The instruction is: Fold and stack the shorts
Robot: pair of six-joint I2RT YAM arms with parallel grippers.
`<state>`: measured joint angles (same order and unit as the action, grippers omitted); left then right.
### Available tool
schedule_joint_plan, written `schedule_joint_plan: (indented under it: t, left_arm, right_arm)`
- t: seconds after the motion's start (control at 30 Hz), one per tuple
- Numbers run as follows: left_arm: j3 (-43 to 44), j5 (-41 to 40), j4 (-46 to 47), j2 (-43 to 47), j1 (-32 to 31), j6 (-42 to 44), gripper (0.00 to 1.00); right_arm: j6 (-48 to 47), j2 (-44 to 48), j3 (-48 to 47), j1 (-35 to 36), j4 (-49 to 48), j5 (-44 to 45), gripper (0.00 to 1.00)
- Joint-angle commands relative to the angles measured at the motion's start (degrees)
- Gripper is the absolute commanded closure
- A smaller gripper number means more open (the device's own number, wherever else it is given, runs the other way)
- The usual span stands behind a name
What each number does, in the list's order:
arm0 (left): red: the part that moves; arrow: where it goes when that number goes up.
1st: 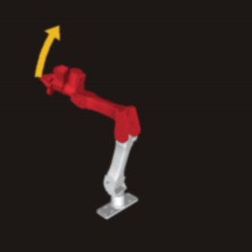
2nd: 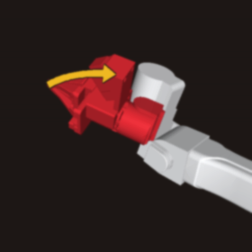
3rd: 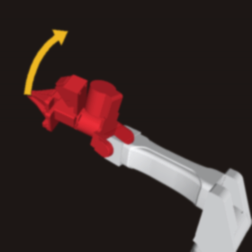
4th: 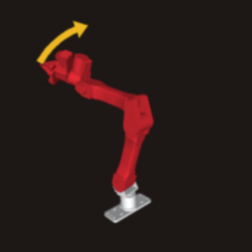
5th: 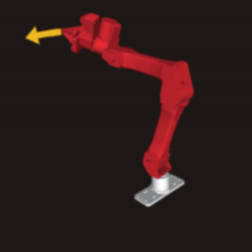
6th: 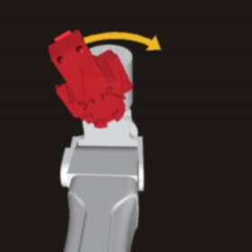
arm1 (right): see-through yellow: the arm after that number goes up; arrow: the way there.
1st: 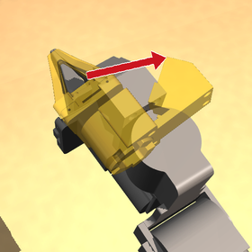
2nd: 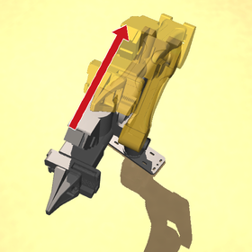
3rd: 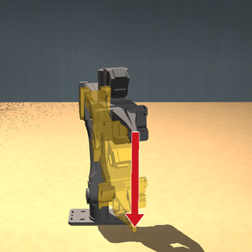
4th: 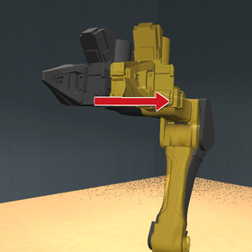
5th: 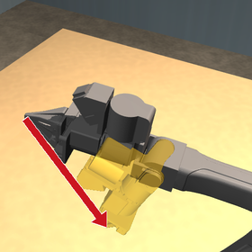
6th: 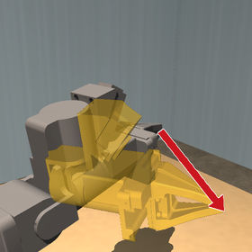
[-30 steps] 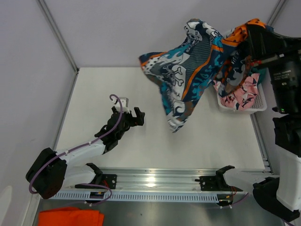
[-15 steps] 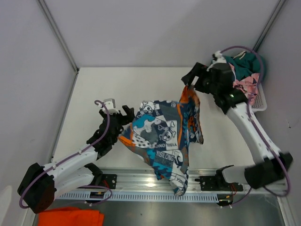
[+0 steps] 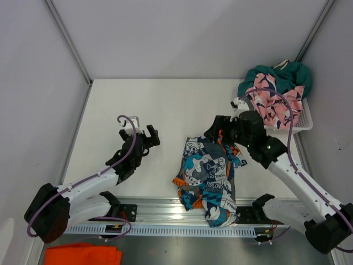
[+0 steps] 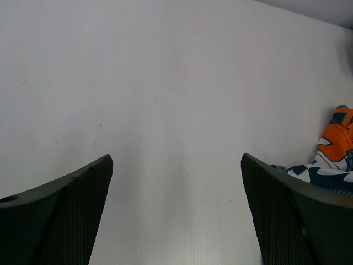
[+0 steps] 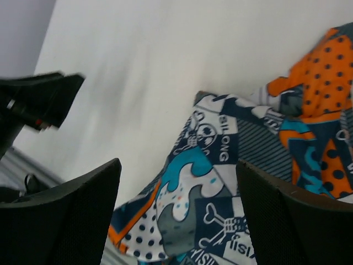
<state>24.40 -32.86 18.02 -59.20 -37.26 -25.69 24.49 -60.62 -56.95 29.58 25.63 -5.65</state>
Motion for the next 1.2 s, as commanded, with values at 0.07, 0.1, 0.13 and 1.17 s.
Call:
schedule_joint_plan:
  t: [0.07,0.1,0.13,1.17]
  left_arm:
    - [3.37,-0.63,0.0,-1.27,0.08,-2.34,0.01]
    - [3.72,-0.62,-0.18,-1.53,0.16,-2.43,0.01]
    - [3.72,-0.89,-0.53,-1.62,0.25,-2.78,0.01]
    - [-4.79,25.61,18.15,6.98,1.31,0.55,0.01]
  right_arm:
    - [-2.61,4.28,6.93,13.19,0.38,0.28,0.14]
    - [-2.78,4.37,8.24,16.18,0.21,1.85,0.14]
    - [-2.78,4.46,8.87,19.25,-0.14,3.87,0.14]
    - [-11.05,-11.03,5.01,36.63,-17.1,20.97,1.0]
